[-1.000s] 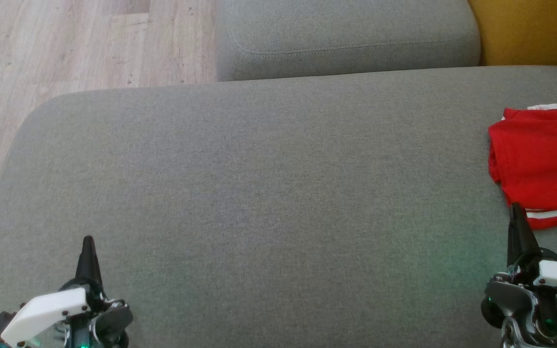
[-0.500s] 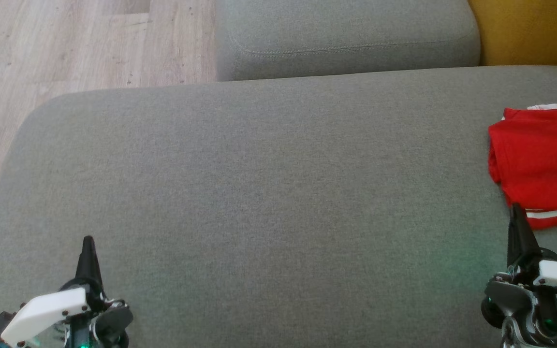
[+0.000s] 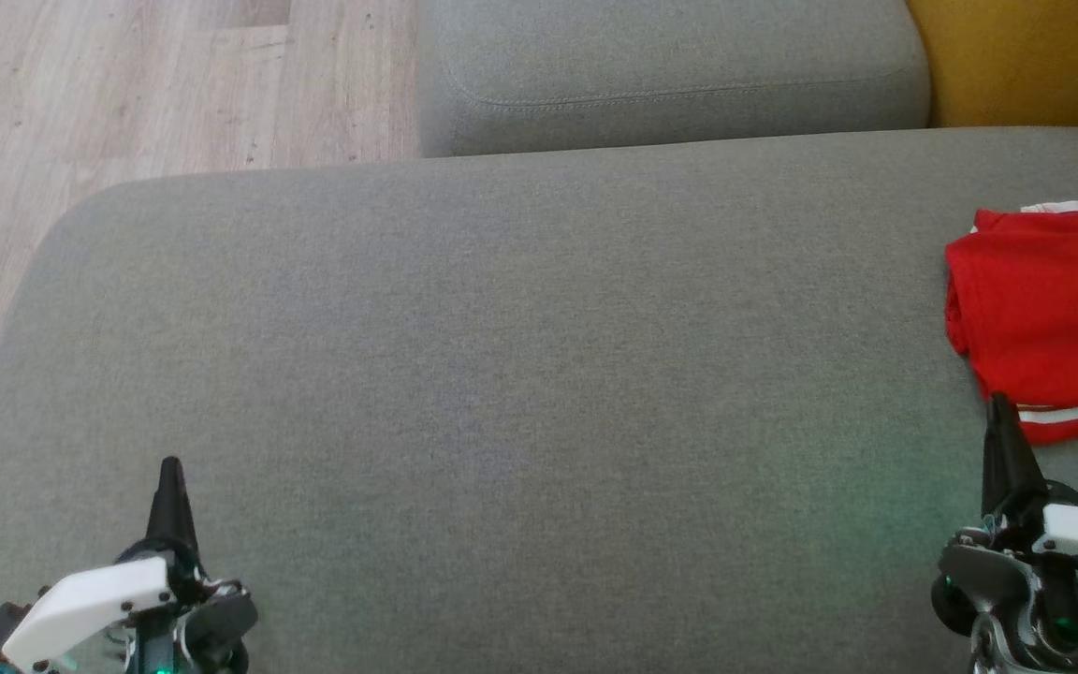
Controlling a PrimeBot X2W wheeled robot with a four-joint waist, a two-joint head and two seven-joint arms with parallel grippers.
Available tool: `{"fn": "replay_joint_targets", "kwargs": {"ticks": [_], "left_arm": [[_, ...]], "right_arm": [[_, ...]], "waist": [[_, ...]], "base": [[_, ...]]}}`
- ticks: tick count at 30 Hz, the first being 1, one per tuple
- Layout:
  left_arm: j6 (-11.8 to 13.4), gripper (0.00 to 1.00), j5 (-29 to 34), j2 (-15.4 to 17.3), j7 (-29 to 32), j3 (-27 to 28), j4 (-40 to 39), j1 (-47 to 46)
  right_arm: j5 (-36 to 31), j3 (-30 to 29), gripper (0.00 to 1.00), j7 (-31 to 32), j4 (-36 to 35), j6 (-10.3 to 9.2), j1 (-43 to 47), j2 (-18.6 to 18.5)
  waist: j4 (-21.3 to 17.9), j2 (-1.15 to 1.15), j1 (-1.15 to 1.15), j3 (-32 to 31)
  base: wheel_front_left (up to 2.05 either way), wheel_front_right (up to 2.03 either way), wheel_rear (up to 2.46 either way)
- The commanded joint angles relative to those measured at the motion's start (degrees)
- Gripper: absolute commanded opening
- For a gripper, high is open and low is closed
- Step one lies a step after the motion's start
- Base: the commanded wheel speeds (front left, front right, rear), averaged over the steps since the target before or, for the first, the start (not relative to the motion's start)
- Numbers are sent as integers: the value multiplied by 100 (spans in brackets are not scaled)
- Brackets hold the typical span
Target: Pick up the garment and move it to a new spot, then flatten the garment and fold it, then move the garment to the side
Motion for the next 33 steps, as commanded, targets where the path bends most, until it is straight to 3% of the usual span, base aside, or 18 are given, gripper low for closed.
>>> {"fn": "replay_joint_targets", "kwargs": {"ticks": [1,33], "left_arm": [[-40,0,50,21,31,239,-165,-295],[-40,0,57,16,38,248,-165,-296]], "right_arm": [[-45,119,0,34,-177,-4,-289,-35],[-50,113,0,39,-177,-4,-290,-31]], "waist": [[0,0,0,0],[0,0,0,0]], "base": [[0,0,0],[0,0,0]]}}
